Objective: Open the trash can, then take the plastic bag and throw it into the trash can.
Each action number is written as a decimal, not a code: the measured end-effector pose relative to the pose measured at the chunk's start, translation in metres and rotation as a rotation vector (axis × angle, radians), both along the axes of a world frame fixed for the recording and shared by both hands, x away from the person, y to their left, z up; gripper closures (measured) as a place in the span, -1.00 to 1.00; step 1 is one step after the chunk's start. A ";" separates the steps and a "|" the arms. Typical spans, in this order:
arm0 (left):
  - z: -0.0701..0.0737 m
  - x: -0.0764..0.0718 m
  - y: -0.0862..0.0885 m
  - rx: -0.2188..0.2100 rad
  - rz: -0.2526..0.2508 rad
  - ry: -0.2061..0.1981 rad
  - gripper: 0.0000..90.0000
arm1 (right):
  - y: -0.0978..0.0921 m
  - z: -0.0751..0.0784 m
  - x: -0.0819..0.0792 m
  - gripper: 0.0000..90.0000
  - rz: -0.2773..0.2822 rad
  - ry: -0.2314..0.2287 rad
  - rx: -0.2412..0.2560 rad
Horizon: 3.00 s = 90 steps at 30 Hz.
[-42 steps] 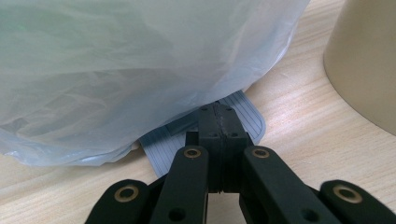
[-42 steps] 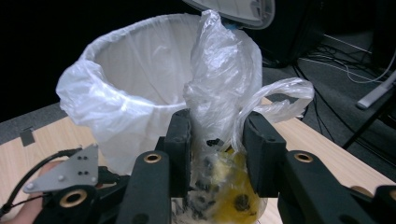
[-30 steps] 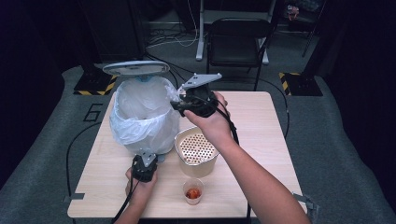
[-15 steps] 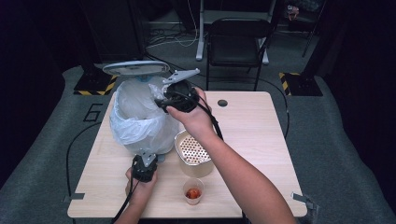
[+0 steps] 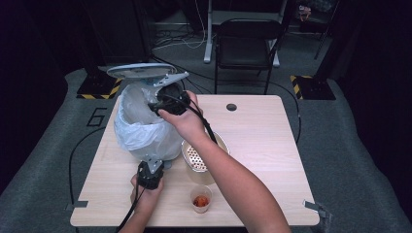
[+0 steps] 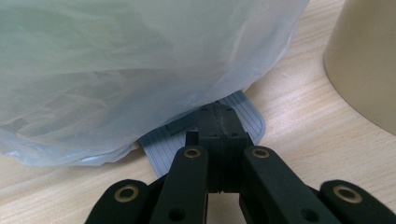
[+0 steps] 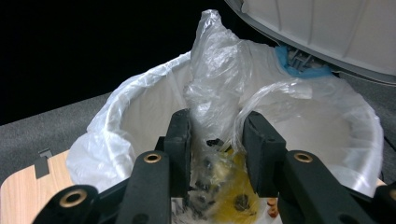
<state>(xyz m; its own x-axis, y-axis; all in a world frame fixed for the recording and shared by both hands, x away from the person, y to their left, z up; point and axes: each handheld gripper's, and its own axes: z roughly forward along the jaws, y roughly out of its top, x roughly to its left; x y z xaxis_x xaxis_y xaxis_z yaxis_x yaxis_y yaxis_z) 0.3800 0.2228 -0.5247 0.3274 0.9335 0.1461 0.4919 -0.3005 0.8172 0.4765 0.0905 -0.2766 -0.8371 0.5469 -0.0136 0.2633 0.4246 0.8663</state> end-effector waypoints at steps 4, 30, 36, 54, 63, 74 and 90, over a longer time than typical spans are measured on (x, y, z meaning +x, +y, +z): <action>0.000 0.000 0.000 0.002 0.000 0.000 1.00 | 0.007 -0.002 0.004 0.45 -0.001 -0.006 -0.003; 0.000 0.000 0.000 -0.005 0.001 -0.002 1.00 | -0.007 0.002 -0.022 -0.12 -0.012 -0.065 -0.015; 0.000 0.000 0.000 0.000 0.000 -0.001 1.00 | -0.041 0.001 -0.046 -0.14 -0.006 -0.081 -0.006; 0.000 0.000 -0.001 0.010 0.002 -0.006 1.00 | -0.134 -0.078 -0.130 -0.33 -0.019 -0.118 -0.058; -0.002 -0.001 -0.003 -0.034 0.006 0.007 1.00 | -0.154 -0.121 -0.144 -0.54 -0.021 -0.043 -0.044; -0.004 -0.001 -0.006 -0.081 0.037 0.001 1.00 | -0.156 -0.143 -0.157 -0.63 0.013 0.002 0.003; -0.003 -0.001 -0.005 -0.071 0.032 0.003 1.00 | -0.138 -0.174 -0.171 -0.76 0.098 0.063 -0.040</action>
<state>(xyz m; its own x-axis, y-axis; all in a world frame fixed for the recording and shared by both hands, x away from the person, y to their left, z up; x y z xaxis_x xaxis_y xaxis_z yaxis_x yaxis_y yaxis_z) 0.3787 0.2178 -0.5278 0.2973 0.9516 0.0781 0.5027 -0.2256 0.8345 0.3050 -0.0475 -0.4509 -0.8864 0.4625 0.0210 0.2725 0.4845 0.8313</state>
